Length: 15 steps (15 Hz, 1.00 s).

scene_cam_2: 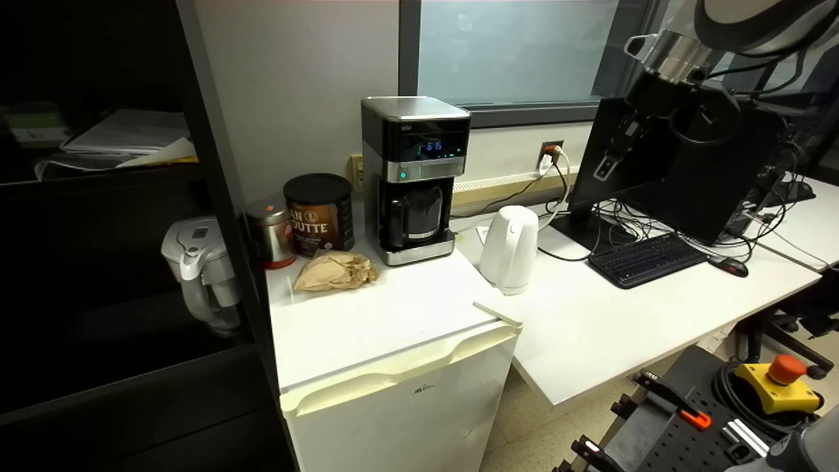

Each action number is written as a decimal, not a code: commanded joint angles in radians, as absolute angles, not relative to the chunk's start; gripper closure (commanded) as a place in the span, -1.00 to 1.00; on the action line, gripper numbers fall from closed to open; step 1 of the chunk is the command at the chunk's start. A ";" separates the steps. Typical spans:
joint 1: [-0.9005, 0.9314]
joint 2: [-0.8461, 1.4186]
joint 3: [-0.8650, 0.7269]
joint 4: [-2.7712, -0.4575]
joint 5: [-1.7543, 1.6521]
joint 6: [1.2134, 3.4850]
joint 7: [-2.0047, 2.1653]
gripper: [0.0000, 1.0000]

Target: Press a button on the coffeemaker.

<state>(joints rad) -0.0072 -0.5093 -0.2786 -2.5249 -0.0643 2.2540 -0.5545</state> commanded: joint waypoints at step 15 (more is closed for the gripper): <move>-0.058 -0.105 -0.089 -2.361 -0.679 2.604 -0.534 0.95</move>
